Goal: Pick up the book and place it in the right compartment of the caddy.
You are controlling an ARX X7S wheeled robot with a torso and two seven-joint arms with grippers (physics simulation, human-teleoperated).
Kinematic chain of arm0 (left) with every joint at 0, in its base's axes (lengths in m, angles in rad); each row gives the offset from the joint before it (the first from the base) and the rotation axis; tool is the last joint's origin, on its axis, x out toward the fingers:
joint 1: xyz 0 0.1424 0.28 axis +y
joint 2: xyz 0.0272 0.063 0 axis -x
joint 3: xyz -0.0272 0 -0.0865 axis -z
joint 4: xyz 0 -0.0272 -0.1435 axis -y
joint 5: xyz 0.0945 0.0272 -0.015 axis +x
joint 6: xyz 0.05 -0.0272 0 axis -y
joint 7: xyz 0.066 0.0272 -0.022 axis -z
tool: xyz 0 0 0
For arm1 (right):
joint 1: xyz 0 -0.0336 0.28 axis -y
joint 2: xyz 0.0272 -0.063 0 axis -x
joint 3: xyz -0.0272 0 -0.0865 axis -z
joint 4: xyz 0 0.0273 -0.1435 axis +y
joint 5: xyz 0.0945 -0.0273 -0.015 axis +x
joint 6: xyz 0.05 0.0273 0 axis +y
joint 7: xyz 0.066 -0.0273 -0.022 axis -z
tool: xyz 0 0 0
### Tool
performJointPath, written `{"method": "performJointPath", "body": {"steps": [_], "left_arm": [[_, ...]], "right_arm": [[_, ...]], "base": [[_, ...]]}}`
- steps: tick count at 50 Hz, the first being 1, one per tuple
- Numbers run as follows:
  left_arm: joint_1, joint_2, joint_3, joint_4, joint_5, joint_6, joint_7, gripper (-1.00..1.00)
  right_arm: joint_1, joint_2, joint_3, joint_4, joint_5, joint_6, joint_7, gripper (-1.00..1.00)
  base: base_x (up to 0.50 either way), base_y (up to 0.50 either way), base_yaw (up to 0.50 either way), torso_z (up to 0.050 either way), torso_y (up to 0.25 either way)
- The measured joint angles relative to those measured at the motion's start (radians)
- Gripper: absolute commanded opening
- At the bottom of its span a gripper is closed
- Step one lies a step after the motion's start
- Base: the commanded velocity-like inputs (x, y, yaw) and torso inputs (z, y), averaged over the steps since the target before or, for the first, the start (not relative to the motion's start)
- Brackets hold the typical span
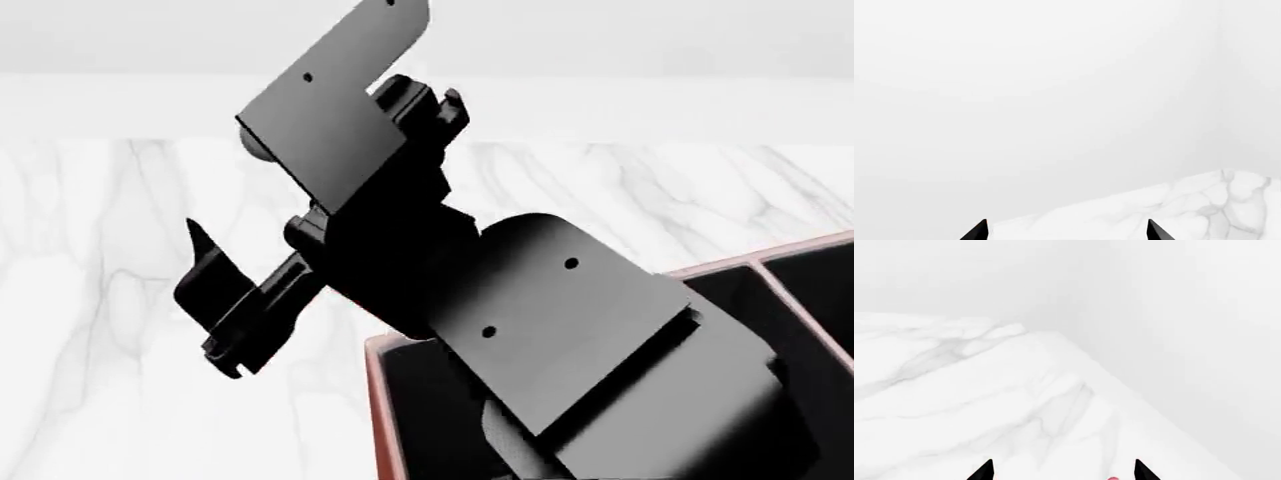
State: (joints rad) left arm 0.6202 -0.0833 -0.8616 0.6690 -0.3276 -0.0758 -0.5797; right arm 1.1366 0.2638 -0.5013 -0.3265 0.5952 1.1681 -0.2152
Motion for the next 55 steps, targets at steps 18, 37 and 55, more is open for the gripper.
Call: {"method": "performJointPath", "body": {"steps": [18, 37, 55], "left_arm": [[0.005, -0.005, 0.010, -0.003, 0.003, 0.007, -0.006, 1.00], [0.009, -0.010, 0.020, -0.001, 0.008, 0.009, -0.014, 1.00], [0.005, -0.018, 0.037, -0.002, 0.018, 0.005, -0.021, 1.00]], "right_arm": [[-0.038, 0.091, -0.287, -0.208, 0.064, -0.044, -0.239, 1.00], [-0.083, 0.078, -0.379, -0.170, 0.033, -0.140, -0.287, 1.00], [-0.127, 0.046, -0.437, -0.028, -0.026, -0.265, -0.324, 1.00]], "base": [[0.00, 0.00, 0.00, 0.000, 0.000], [0.00, 0.00, 0.00, 0.000, 0.000], [0.00, 0.00, 0.00, 0.000, 0.000]]}}
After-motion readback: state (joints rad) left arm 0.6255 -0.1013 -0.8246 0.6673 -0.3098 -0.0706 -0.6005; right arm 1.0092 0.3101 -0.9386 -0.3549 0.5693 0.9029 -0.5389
